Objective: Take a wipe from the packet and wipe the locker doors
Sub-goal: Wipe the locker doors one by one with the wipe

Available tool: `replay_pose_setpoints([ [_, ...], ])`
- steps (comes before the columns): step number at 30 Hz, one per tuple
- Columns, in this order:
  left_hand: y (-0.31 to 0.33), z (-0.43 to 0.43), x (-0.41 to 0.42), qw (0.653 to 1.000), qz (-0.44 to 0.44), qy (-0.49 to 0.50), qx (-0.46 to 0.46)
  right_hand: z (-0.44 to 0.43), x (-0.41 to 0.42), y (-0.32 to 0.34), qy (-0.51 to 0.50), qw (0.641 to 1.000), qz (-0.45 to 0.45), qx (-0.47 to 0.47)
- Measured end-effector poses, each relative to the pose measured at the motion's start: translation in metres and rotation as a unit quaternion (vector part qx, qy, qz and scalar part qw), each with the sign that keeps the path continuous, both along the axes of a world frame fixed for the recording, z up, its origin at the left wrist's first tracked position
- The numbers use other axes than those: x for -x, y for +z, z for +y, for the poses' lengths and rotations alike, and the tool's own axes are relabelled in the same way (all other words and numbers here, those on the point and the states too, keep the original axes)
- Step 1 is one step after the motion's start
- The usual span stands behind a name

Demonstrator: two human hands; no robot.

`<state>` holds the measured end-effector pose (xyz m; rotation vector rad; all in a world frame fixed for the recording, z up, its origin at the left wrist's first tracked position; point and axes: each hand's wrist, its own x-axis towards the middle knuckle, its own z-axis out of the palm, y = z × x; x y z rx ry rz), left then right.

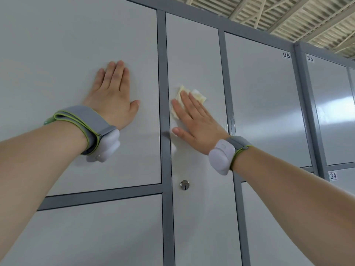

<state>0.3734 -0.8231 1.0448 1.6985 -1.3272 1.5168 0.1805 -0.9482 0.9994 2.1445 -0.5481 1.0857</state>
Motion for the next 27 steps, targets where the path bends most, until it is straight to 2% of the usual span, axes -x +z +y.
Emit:
replay_pose_setpoints([
  [6, -0.002, -0.003, 0.002, 1.0, 0.007, 0.0, 0.008, -0.005, 0.012, 0.031, -0.006, 0.98, -0.137, -0.142],
  [8, -0.002, -0.004, 0.003, 1.0, 0.005, -0.003, 0.014, 0.002, 0.004, 0.041, 0.002, 0.978, -0.149, -0.148],
  [15, -0.002, -0.003, 0.001, 1.0, 0.0, -0.002, 0.015, 0.005, -0.013, 0.009, 0.02, 1.0, -0.017, 0.014],
  [19, -0.002, -0.003, 0.0, 1.0, -0.003, -0.004, 0.014, -0.007, 0.002, -0.012, 0.025, 0.997, 0.042, 0.061],
  [21, -0.002, -0.003, 0.001, 1.0, -0.001, -0.002, 0.012, -0.009, 0.008, -0.01, 0.016, 0.999, 0.011, 0.03],
  [25, -0.003, -0.004, -0.001, 1.0, -0.009, -0.006, 0.019, -0.003, 0.004, 0.017, 0.023, 0.989, -0.106, -0.103],
  [27, -0.004, -0.005, -0.001, 1.0, -0.01, -0.009, 0.026, 0.004, -0.004, 0.022, 0.057, 0.984, -0.126, -0.11],
])
